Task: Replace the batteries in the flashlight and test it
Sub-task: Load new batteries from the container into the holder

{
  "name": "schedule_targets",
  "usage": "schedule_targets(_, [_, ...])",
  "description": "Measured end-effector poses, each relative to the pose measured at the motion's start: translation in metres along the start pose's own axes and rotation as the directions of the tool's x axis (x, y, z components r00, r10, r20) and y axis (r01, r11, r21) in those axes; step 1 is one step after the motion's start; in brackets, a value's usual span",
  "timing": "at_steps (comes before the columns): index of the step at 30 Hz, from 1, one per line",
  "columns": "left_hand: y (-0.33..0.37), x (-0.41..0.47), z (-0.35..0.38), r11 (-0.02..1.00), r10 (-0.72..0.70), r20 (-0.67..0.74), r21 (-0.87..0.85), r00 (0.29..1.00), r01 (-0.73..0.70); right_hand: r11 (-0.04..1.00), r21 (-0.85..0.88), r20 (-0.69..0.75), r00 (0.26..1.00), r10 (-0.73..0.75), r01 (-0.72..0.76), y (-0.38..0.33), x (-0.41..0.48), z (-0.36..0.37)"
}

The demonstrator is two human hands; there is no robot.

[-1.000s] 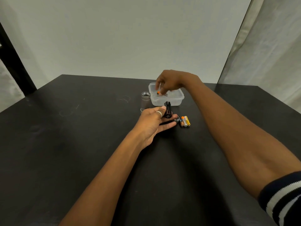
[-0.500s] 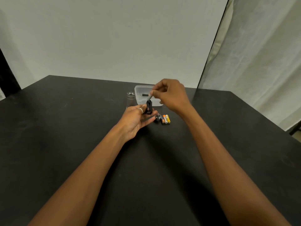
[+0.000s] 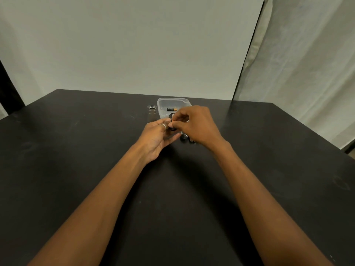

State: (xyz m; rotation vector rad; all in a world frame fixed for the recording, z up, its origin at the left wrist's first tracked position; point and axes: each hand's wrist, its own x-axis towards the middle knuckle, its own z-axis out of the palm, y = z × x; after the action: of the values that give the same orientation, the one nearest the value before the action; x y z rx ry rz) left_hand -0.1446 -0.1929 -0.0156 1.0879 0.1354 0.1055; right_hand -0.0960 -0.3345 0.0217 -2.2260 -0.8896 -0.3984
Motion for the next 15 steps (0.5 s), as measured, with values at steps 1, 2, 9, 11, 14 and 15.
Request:
schedule_targets(1, [0.0,0.0,-0.001,1.0,0.004,0.009,0.0,1.0,-0.004,0.999,0.038,0.017,1.0,0.008,-0.009,0.002,0.0,0.001])
schedule_targets(2, [0.0,0.0,-0.001,1.0,0.007,0.013,-0.001,1.0,-0.007,0.997,0.071,0.021,1.0,0.016,-0.017,0.004,0.0,0.002])
schedule_targets(9, [-0.001,0.0,-0.002,0.999,0.015,0.007,-0.034,1.0,-0.015,0.849,0.409,0.173,0.942,0.286,-0.333,0.014,0.004,0.004])
schedule_targets(11, [-0.001,0.0,-0.002,0.999,0.023,0.019,-0.039,1.0,-0.022,0.694,0.581,0.282,0.905,0.318,-0.425,0.015,0.003,0.006])
schedule_targets(14, [-0.002,0.0,-0.003,0.998,0.028,0.047,-0.052,0.998,-0.025,0.526,0.704,0.317,0.874,0.368,-0.477,0.015,0.003,0.009])
schedule_targets(15, [-0.002,-0.001,-0.003,0.998,0.029,0.057,-0.05,0.998,-0.026,0.495,0.723,0.317,0.868,0.382,-0.482,0.015,0.003,0.01])
